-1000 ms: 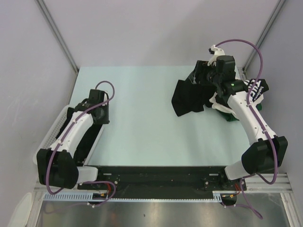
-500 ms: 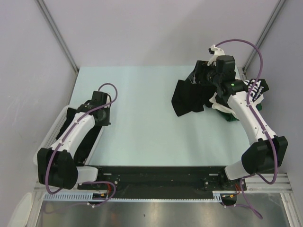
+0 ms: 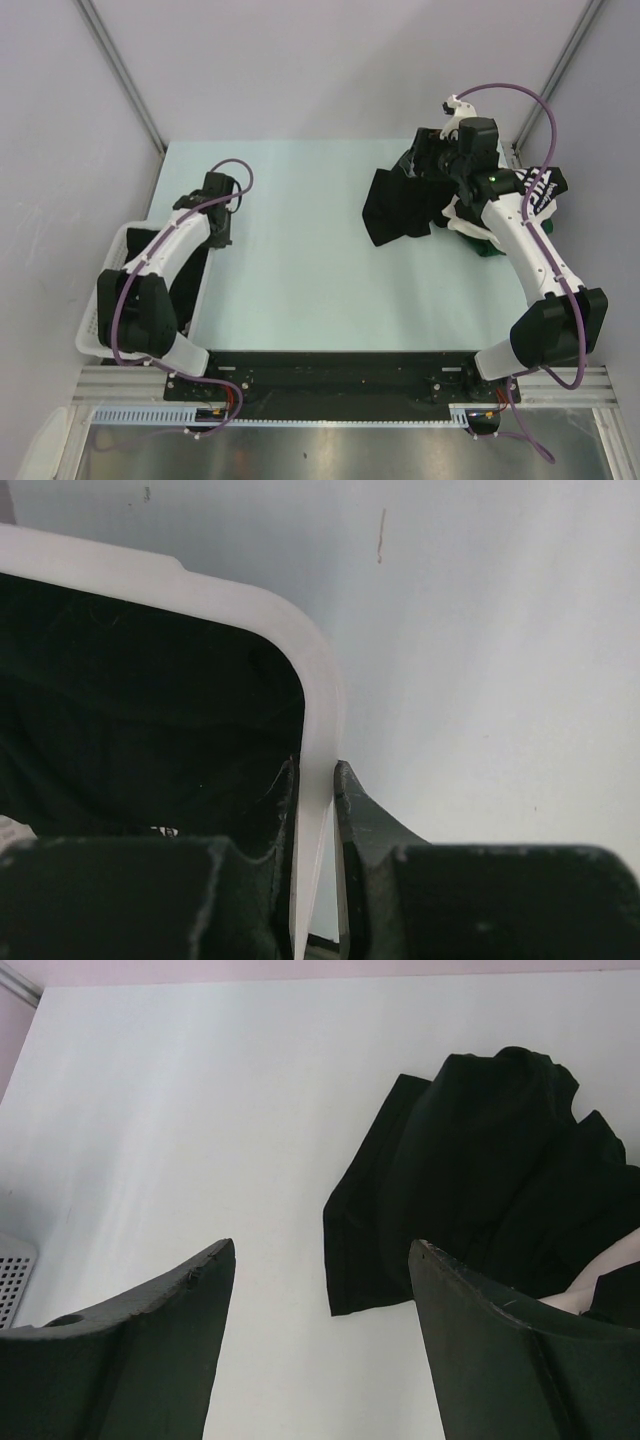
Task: Fold and stack the t-shirts
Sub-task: Move the tshirt to the center of the board
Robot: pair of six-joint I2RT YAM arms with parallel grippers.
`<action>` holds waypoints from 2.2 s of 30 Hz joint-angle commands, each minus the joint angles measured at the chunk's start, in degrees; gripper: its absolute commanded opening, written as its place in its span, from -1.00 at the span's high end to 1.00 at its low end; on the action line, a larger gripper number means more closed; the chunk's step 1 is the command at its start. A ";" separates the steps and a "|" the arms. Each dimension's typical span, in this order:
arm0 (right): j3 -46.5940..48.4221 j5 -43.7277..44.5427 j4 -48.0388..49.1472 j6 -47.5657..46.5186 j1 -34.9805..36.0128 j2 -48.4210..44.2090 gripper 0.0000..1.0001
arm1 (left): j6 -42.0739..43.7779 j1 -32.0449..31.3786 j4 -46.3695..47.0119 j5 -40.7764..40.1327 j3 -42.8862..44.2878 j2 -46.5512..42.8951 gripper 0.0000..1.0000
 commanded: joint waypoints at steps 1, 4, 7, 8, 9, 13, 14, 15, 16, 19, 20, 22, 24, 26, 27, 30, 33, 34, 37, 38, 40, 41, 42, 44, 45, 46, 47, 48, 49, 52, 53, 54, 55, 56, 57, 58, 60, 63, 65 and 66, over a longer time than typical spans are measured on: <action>-0.03 0.71 0.68 -1.20 -0.52 -1.04 -0.52 | -0.05 2.57 -0.07 -4.38 1.28 2.47 0.88; -0.29 0.71 0.77 -1.29 -0.78 -1.12 -0.52 | -0.05 4.86 -0.08 -4.65 0.67 2.21 0.87; -0.29 0.36 1.12 -1.11 -0.87 -0.86 -0.52 | -0.22 6.36 0.19 -3.77 0.14 0.89 0.82; -0.29 0.27 1.21 -0.94 -0.87 -0.69 -0.52 | -0.22 6.44 0.19 -4.03 -0.03 0.71 0.79; -0.29 0.09 1.47 -0.85 -0.87 -0.69 -0.52 | -0.14 6.44 0.10 -4.12 -0.04 0.62 0.78; -0.29 -0.26 1.65 -0.67 -0.87 -0.42 -0.52 | -0.22 6.53 0.10 -4.39 -0.21 0.45 0.67; -0.29 -0.26 1.74 -0.67 -0.87 -0.25 -0.53 | -0.22 6.53 0.19 -3.69 -0.04 0.45 0.59; -0.29 -0.17 1.74 -0.67 -0.87 -0.25 -0.53 | -0.22 6.53 0.10 -3.51 0.14 0.27 0.57; -0.29 -0.17 1.74 -0.59 -0.96 -0.16 -0.53 | -0.22 6.62 0.19 -3.33 0.66 0.27 0.51; -0.38 -0.17 1.56 -0.50 -0.87 0.37 -0.54 | -0.05 6.45 0.89 -0.61 2.33 -1.13 0.42; -0.38 -0.08 1.47 -0.50 -0.87 0.72 -0.54 | -0.05 6.44 1.15 0.96 3.03 -2.00 0.40; -0.64 0.44 1.21 -0.93 -0.69 1.51 -0.54 | -0.05 6.36 1.59 3.51 5.22 -3.76 0.37; -1.00 1.84 1.12 -1.20 -0.43 1.95 -0.56 | -0.49 5.92 1.68 5.28 7.16 -5.08 0.34; -1.87 3.16 1.21 -1.73 -0.17 2.30 -0.57 | -0.57 5.48 1.86 7.56 9.62 -6.67 0.27; -2.05 4.47 1.21 -1.90 -0.17 2.39 -0.58 | -0.75 5.39 1.68 9.57 10.50 -7.02 0.24; -2.14 5.98 -0.02 -1.99 -0.25 4.14 -0.59 | -1.45 4.86 1.42 12.92 12.70 -7.72 0.18; -2.14 5.10 -1.51 -1.03 -0.08 6.51 -0.58 | -2.59 4.43 1.42 17.13 12.89 -8.25 0.16; -2.14 4.49 -2.21 -0.94 0.18 7.65 -0.58 | -3.03 3.81 2.38 18.37 12.45 -8.69 0.16; -2.14 3.26 -4.05 0.03 0.97 10.29 -0.55 | -5.23 2.15 4.48 22.49 10.08 -10.09 0.16; -2.23 2.39 -4.41 1.77 1.33 10.74 -0.52 | -6.28 1.53 5.10 23.12 9.46 -11.23 0.17; -2.75 0.28 -4.77 3.62 1.59 12.14 -0.49 | -7.34 -0.14 6.77 23.21 7.70 -12.46 0.17; -2.84 0.18 -5.03 4.94 2.11 12.67 -0.48 | -8.13 -0.58 7.48 23.74 7.09 -13.86 0.16; -3.28 0.09 -5.38 5.21 2.47 13.11 -0.48 | -8.57 -0.85 8.27 24.26 6.21 -14.57 0.16; -3.81 0.62 -5.82 5.30 3.78 13.99 -0.47 | -9.36 -1.20 9.68 26.63 5.68 -15.54 0.16; -3.98 0.88 -5.82 5.22 4.22 14.17 -0.47 | -9.54 -1.29 9.94 27.16 5.59 -16.24 0.16; -4.60 0.27 -5.65 5.21 4.49 14.52 -0.47 | -9.63 -1.38 9.86 27.95 5.68 -16.60 0.16; -4.78 0.27 -5.65 5.21 5.36 15.22 -0.47 | -9.63 -1.46 9.77 28.39 5.85 -16.78 0.16; -5.04 0.18 -5.21 5.21 5.81 15.57 -0.47 | -9.54 -1.47 9.59 28.75 6.29 -16.87 0.15; -5.21 -0.43 -5.21 5.21 6.16 16.10 -0.46 | -9.63 -1.55 9.16 29.10 6.47 -16.87 0.15; -6.09 -1.04 -4.59 5.83 8.01 17.33 -0.43 | -9.71 -1.99 8.37 30.24 7.26 -17.22 0.15; -6.97 -1.14 -4.33 6.18 8.27 17.51 -0.43 | -9.80 -2.08 8.19 30.51 7.35 -17.39 0.15; -7.41 -1.31 -3.80 6.36 8.71 17.94 -0.42 | -9.89 -2.17 7.93 30.51 7.69 -17.65 0.15; -7.76 -1.05 -3.71 6.36 8.97 18.03 -0.41 | -10.07 -2.43 7.92 30.60 7.87 -18.18 0.15; -8.11 -0.53 -3.62 6.44 9.24 18.21 -0.41 | -10.33 -2.52 8.01 31.21 7.96 -18.62 0.14; -8.29 -0.09 -3.45 6.27 9.41 18.47 -0.41 | -10.42 -2.61 8.19 31.39 8.14 -19.15 0.14; -8.38 0.61 -3.36 5.92 9.59 18.74 -0.40 | -10.59 -2.96 8.19 31.47 8.14 -20.28 0.13; -8.38 1.32 -3.27 5.74 9.77 19.26 -0.40 | -11.03 -3.14 8.19 31.65 7.96 -21.34 0.10; -8.38 3.51 -3.01 5.39 10.38 20.67 -0.40 | -11.30 -3.22 7.84 32.09 7.70 -23.28 0.09; -8.47 4.66 -2.92 5.04 10.91 21.55 -0.39 | -11.21 -3.22 7.31 32.18 7.78 -24.16 0.09; -8.38 4.92 -2.49 5.04 11.17 21.90 -0.39 | -11.12 -3.22 6.87 32.53 7.96 -24.34 0.09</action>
